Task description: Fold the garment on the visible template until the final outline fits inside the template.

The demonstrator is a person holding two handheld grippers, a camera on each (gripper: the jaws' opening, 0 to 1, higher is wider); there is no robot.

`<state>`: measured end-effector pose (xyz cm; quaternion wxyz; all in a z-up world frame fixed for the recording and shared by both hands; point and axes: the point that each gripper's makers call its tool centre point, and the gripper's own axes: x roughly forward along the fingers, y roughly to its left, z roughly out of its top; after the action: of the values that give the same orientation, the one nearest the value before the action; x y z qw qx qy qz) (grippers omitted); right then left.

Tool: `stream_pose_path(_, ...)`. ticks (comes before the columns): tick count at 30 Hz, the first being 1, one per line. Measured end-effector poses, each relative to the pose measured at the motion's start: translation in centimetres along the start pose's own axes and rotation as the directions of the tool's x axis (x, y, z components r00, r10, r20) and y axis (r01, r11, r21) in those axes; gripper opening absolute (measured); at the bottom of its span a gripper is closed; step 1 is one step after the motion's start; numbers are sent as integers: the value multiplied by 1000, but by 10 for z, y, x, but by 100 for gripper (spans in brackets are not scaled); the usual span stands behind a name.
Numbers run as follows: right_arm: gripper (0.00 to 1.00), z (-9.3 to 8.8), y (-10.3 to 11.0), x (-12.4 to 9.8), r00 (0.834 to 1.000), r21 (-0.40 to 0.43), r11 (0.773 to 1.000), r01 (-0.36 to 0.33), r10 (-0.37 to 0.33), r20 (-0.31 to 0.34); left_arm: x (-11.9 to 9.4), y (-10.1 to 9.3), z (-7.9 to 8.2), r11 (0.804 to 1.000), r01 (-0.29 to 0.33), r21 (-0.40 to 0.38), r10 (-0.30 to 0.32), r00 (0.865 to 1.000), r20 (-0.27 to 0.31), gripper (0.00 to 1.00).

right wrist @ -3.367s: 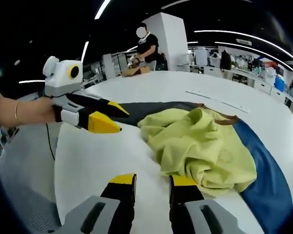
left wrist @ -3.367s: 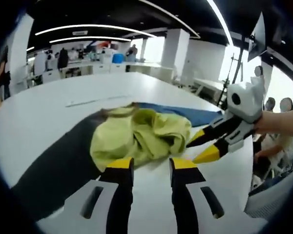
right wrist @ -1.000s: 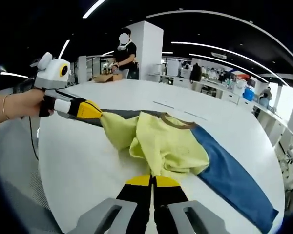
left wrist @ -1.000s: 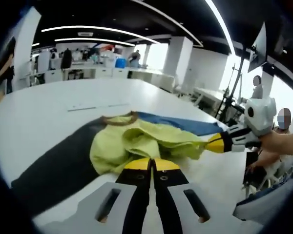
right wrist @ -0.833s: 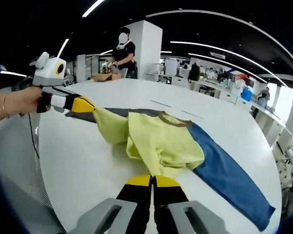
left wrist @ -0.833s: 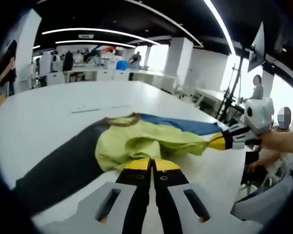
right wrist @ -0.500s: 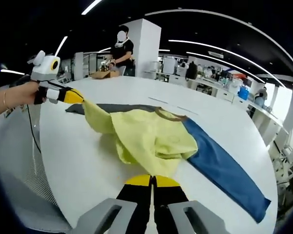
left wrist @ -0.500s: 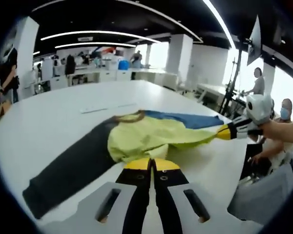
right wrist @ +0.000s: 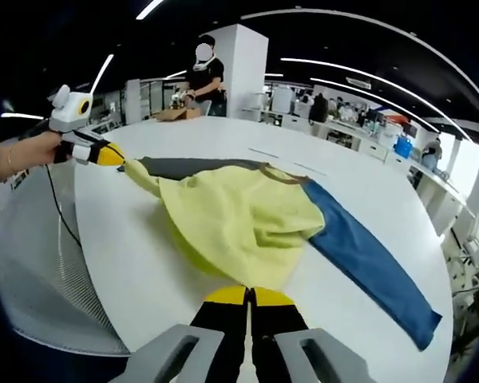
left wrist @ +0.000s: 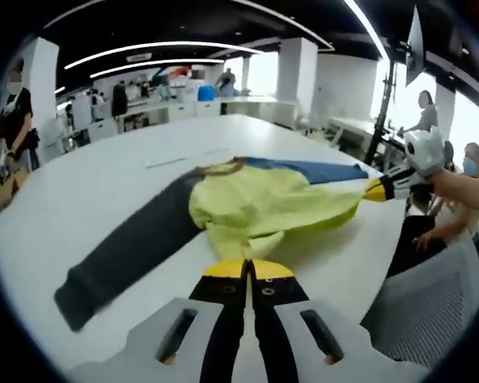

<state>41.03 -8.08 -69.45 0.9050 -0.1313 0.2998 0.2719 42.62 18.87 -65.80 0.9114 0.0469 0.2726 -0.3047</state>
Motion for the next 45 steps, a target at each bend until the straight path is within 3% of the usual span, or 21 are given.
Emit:
stream_pose_path(9,0,-14,10,-12,1000,16,1000,-7,7,-22,-13,1,-28,999,-17,33,19,998,-64,0)
stream_pose_path(13,0,-25,7,-16,998,-13,1000,16,-17,-56,-19,2,-35,1000,-23,17,24,997,-72,0)
stream_pose_path(23,0,-49,2,-23,994,17,999,37,-35,-99,-25,1,-59,1000,-19,6,20,992,-124,0)
stream_pose_path(29,0,-61,6,-27,990,-29,999,30,-34,-138,-28,-9,-67,1000,-1,11,2,988,-152,0)
stream_pose_path(32,0,-65,8,-30,987,-51,998,26,-34,-154,-29,-14,-71,997,9,73,3,987,-163,0)
stream_pose_path(45,0,-86,17,-33,981,-29,1000,7,-12,-195,-34,-26,-94,996,24,82,-3,971,-238,0)
